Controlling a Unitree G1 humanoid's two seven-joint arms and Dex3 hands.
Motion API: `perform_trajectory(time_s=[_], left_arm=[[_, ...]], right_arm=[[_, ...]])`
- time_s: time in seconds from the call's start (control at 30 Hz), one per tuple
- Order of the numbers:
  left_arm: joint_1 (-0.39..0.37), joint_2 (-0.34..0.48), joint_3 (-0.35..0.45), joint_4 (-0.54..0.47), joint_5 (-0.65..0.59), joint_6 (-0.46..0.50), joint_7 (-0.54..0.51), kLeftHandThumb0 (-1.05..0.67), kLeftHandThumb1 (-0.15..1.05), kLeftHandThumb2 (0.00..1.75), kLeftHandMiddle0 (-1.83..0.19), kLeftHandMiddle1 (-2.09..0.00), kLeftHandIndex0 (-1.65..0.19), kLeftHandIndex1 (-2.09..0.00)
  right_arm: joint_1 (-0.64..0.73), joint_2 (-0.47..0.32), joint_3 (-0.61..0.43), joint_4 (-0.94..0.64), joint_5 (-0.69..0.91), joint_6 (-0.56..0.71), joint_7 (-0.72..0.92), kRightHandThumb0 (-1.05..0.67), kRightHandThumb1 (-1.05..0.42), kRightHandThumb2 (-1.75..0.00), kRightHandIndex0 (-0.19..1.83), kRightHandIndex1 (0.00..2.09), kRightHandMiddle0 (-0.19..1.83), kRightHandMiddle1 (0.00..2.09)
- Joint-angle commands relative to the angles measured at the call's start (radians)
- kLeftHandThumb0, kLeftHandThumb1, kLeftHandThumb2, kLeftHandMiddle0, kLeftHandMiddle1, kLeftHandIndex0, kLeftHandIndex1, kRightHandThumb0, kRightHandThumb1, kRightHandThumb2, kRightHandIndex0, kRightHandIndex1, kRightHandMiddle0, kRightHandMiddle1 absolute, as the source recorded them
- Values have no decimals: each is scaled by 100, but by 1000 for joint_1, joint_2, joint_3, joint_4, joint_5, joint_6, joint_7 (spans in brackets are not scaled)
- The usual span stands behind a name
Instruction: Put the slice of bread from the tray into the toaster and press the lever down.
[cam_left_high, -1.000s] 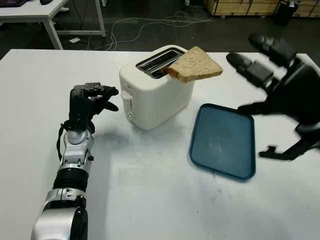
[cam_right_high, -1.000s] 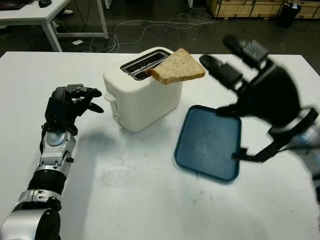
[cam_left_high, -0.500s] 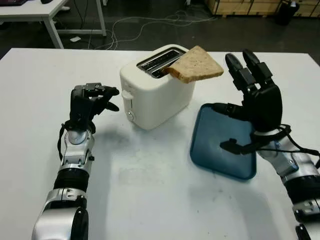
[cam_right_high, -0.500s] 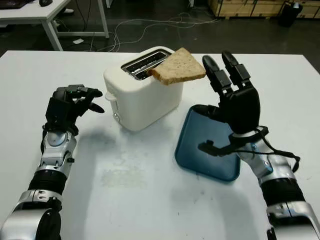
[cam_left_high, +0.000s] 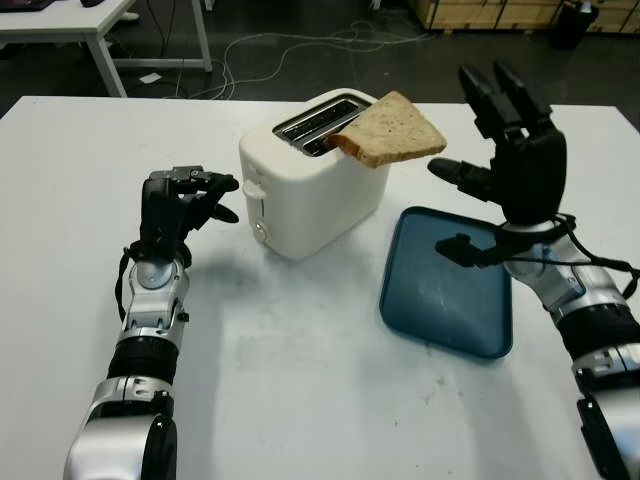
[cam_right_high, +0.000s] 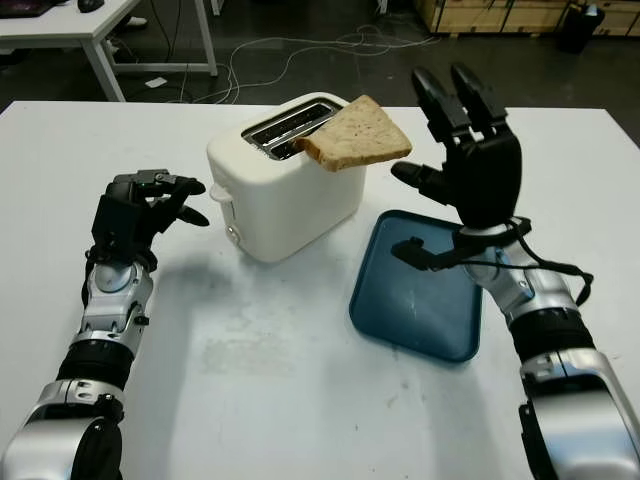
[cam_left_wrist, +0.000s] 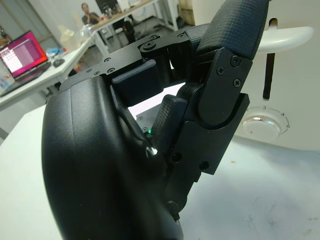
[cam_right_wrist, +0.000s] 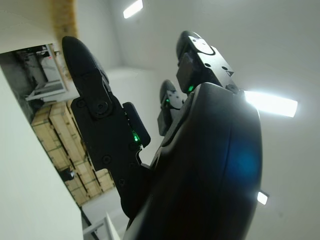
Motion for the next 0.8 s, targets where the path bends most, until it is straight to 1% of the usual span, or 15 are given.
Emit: perform_trajectory(time_s=[0.0,0.13,0.2,0.33,0.43,0.57,0.77], left_arm=[[10,-4,-4,0,5,7,6,-105,82,0,-157,-67,-157,-35],[10,-5,-2,-1,3,3,5,-105,82,0,-157,-67,-157,-34],[10,-4,-3,-1,7,1,8,-105,83,1,-157,-67,-157,-34],[12,-3,-2,-1,7,-3,8,-105,83,1,-157,-67,-157,-34],[12,-3,1,-3,4,-2,9,-105,84,1,-157,-67,-156,-34],[12,1,0,-1,6,0,9,-105,83,0,-157,-67,-156,-35],[7,-3,-2,2,-1,2,-2,-105,82,0,-157,-66,-156,-34]], right_arm=[[-57,-19,31,59,-2,-32,3,-40,-62,0,53,14,58,11],[-136,-27,95,176,-7,-67,45,-45,-63,-1,54,14,60,9],[-166,-28,128,222,-15,-67,62,-51,-65,-1,53,12,58,7],[-207,-40,188,268,-17,-85,129,-59,-67,-1,49,9,55,4],[-203,-69,211,237,-14,-94,167,-60,-67,0,48,9,53,2],[-180,-109,204,181,9,-116,201,-59,-64,0,45,8,54,2],[-124,-152,195,64,4,-95,238,-70,-66,-1,41,6,48,0]])
